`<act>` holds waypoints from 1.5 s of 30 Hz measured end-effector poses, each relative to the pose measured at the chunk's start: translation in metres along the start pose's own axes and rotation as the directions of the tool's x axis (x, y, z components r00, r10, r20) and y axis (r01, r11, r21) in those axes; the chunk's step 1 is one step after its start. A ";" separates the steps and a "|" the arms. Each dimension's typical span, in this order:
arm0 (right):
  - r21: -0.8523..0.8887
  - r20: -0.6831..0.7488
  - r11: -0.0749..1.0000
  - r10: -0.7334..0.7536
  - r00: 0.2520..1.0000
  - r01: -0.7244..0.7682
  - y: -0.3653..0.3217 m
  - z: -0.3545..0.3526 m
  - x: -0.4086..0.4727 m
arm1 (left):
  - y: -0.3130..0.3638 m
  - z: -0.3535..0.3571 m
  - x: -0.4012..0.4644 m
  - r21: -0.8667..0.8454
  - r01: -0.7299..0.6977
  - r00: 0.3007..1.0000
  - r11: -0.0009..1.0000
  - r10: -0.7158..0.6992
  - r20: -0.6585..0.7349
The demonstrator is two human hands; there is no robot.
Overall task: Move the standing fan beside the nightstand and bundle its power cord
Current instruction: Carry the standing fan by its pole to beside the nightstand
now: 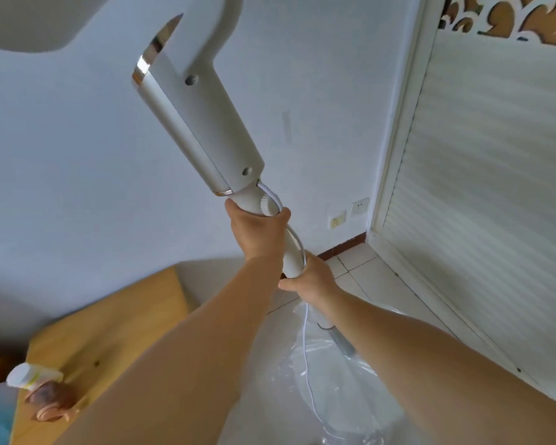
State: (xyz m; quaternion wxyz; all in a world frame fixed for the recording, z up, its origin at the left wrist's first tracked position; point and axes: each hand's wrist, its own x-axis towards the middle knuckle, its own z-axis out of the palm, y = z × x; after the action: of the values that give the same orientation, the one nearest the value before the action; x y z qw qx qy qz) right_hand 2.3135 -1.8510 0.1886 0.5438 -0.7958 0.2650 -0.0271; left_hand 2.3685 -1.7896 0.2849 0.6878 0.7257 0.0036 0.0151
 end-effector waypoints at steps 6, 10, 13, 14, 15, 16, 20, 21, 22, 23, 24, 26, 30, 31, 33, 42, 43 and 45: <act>-0.145 0.117 0.988 -0.026 0.993 0.043 0.012 0.005 0.058 | -0.040 0.022 0.036 0.040 -0.029 0.999 0.999 0.031 -0.044; -0.185 0.172 0.980 -0.041 0.984 0.073 0.037 0.011 0.093 | -0.080 0.039 0.050 0.062 -0.034 0.994 0.997 0.041 -0.105; -0.180 0.188 0.979 -0.064 0.980 0.099 0.061 0.019 0.117 | -0.109 0.051 0.057 0.078 -0.051 0.986 0.996 0.062 -0.155; -0.180 0.194 0.977 -0.077 0.978 0.113 0.071 0.024 0.127 | -0.121 0.056 0.060 0.078 -0.059 0.984 0.995 0.072 -0.166; -0.181 0.202 0.975 -0.089 0.975 0.126 0.080 0.028 0.135 | -0.131 0.061 0.064 0.074 -0.066 0.982 0.995 0.077 -0.170; -0.177 0.210 0.975 -0.099 0.973 0.137 0.088 0.031 0.144 | -0.141 0.065 0.069 0.069 -0.070 0.981 0.995 0.081 -0.178; -0.166 0.240 0.970 -0.133 0.962 0.175 0.118 0.044 0.175 | -0.178 0.075 0.082 0.076 -0.102 0.973 0.992 0.115 -0.199; -0.163 0.248 0.969 -0.141 0.958 0.185 0.124 0.047 0.181 | -0.186 0.076 0.085 0.078 -0.112 0.970 0.991 0.126 -0.206; -0.153 0.262 0.968 -0.153 0.953 0.197 0.131 0.052 0.187 | -0.197 0.077 0.087 0.077 -0.124 0.967 0.989 0.138 -0.215; -0.145 0.268 0.968 -0.159 0.950 0.203 0.136 0.055 0.192 | -0.203 0.078 0.090 0.072 -0.129 0.967 0.989 0.141 -0.214; -0.139 0.272 0.968 -0.166 0.948 0.210 0.141 0.059 0.196 | -0.210 0.079 0.092 0.064 -0.138 0.966 0.988 0.149 -0.214; -0.128 0.281 0.966 -0.181 0.942 0.224 0.153 0.067 0.204 | -0.227 0.079 0.095 0.060 -0.157 0.962 0.986 0.167 -0.214; -0.091 0.305 0.967 -0.201 0.931 0.239 0.177 0.085 0.216 | -0.259 0.078 0.101 0.070 -0.184 0.956 0.980 0.195 -0.221; -0.079 0.307 0.968 -0.204 0.930 0.238 0.180 0.088 0.219 | -0.263 0.078 0.103 0.075 -0.188 0.955 0.979 0.200 -0.219; -0.058 0.306 0.974 -0.189 0.933 0.217 0.190 0.095 0.223 | -0.277 0.078 0.106 0.089 -0.190 0.956 0.978 0.205 -0.209; -0.038 0.262 0.990 -0.122 0.957 0.136 0.220 0.114 0.237 | -0.313 0.083 0.113 0.105 -0.190 0.966 0.976 0.205 -0.157; -0.041 0.262 0.990 -0.120 0.958 0.135 0.223 0.116 0.240 | -0.317 0.084 0.115 0.110 -0.191 0.966 0.975 0.207 -0.154; -0.038 0.264 0.991 -0.117 0.957 0.132 0.228 0.119 0.243 | -0.321 0.085 0.116 0.121 -0.189 0.967 0.974 0.206 -0.150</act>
State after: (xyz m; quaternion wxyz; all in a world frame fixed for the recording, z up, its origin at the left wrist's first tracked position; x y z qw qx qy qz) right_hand 2.4720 -1.9204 -0.1195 0.5491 -0.8221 0.1411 0.0512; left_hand 2.4921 -1.8544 -0.0378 0.6409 0.7542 -0.0121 0.1424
